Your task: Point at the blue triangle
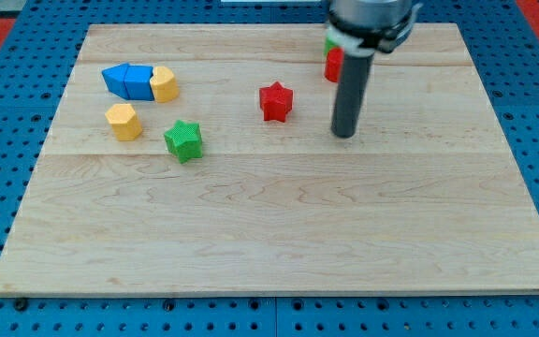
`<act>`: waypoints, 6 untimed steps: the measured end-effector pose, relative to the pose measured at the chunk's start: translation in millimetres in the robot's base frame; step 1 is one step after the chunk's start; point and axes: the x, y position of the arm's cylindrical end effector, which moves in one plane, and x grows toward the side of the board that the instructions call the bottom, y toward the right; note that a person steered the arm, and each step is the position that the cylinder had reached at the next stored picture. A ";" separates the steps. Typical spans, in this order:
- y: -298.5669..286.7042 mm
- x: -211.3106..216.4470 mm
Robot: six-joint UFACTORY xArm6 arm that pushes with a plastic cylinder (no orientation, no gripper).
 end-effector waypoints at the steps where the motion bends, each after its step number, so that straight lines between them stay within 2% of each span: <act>1: -77.4 17.2; 3: -247.1 57.9; 4: -336.7 40.9; 5: -370.2 18.7; 6: -353.2 -16.5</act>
